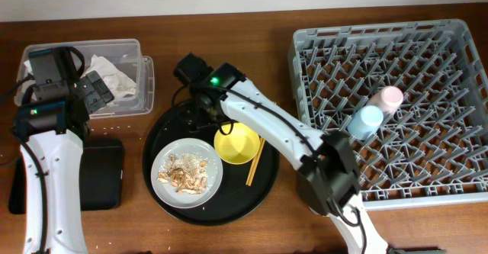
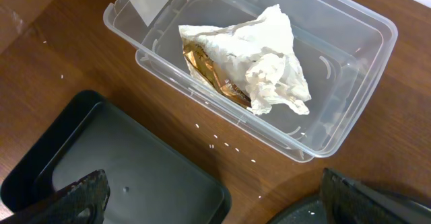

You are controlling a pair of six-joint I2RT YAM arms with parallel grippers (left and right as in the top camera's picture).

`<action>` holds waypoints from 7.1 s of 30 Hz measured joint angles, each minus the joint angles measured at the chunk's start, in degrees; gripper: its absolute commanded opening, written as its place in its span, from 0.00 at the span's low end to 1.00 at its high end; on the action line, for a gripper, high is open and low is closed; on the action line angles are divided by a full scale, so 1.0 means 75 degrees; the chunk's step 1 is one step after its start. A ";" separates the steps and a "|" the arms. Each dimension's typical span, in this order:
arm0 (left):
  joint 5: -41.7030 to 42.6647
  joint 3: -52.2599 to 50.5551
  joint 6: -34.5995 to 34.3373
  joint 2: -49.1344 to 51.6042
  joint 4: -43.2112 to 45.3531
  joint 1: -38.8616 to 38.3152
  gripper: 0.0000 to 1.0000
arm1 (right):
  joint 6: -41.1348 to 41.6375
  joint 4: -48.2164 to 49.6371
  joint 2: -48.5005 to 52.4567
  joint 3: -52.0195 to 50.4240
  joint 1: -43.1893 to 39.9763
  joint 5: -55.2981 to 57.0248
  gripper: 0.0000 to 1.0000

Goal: Sort waste into correct bins and load items into the dishwasher rack
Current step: 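Lower the right gripper and grasp the rim of the yellow bowl, then lift the yellow bowl and carry it over the rack, then lower the yellow bowl into the front of the rack and release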

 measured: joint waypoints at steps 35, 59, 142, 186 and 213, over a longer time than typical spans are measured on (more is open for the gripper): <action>0.0000 0.0000 0.0000 0.0000 0.0000 0.0000 0.99 | 0.2503 0.0356 0.0466 -0.0915 0.0466 0.0143 0.22; 0.0000 0.0000 -0.0003 0.0000 0.0000 0.0000 0.99 | 0.1743 -0.1562 0.0460 0.1288 0.0423 -0.0504 0.04; 0.0000 0.0000 -0.0003 0.0000 0.0000 0.0000 0.99 | -0.8956 -0.2812 -0.4814 -0.7379 -0.8119 -0.9725 0.04; 0.0000 0.0000 -0.0003 0.0000 0.0000 0.0000 0.99 | -0.5814 -0.3500 -0.5727 -0.4683 -0.9722 -0.4846 0.44; 0.0000 0.0000 0.0000 0.0000 0.0000 0.0000 0.99 | -0.1408 -0.0787 -0.7752 -0.8629 -0.4564 -0.0938 0.04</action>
